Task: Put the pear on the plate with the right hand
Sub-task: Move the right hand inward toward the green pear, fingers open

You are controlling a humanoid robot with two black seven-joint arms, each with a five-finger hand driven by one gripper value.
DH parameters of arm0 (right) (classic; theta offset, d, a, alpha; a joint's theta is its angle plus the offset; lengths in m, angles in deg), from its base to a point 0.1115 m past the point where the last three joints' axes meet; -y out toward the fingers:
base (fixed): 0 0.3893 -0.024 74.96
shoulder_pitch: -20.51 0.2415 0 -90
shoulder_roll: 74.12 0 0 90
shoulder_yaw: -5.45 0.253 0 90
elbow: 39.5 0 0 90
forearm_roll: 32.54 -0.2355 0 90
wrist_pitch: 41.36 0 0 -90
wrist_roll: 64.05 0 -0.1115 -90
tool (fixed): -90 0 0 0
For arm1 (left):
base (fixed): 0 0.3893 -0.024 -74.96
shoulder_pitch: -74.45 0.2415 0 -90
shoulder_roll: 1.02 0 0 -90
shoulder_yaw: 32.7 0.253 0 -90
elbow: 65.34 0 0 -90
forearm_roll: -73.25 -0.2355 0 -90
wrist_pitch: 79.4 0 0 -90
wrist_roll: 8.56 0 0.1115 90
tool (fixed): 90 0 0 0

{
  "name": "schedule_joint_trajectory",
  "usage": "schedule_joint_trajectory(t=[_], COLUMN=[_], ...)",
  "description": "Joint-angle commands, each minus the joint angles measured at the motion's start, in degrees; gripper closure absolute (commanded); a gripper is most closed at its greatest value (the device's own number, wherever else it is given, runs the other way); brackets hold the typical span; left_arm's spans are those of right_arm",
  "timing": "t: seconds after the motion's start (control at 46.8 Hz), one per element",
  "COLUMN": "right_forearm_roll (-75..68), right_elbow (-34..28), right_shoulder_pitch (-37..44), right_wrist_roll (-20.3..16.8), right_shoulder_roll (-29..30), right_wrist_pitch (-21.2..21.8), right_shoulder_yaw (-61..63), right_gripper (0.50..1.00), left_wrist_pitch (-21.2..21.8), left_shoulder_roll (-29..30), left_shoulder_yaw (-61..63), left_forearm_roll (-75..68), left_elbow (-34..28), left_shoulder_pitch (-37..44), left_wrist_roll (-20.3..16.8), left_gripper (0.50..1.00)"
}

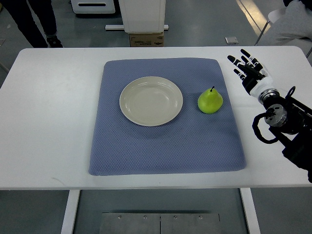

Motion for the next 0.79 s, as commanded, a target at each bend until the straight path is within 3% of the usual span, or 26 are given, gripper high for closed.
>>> schedule_joint_trajectory(t=[0.0,0.77], right_forearm_roll=[0.0,-0.1], right_elbow=[0.1,3.4], right_shoulder_pitch=[0.1,2.7], right_wrist_roll=[0.0,0.8], right_shoulder_roll=[-0.1,-0.6], right_wrist_pitch=[0.0,-0.6], right_shoulder_yaw=[0.1,0.3], right_gripper=[0.500,0.500], left_wrist_pitch=[0.1,-0.1], left_shoulder_roll=[0.0,0.0], left_shoulder_yaw=[0.0,0.2], left_forearm_roll=[0.1,-0.1], left_elbow=[-0.1,0.0], left_shoulder_pitch=[0.4,1.4], left_wrist_roll=[0.0,-0.1], left_gripper=[0.500,0.500])
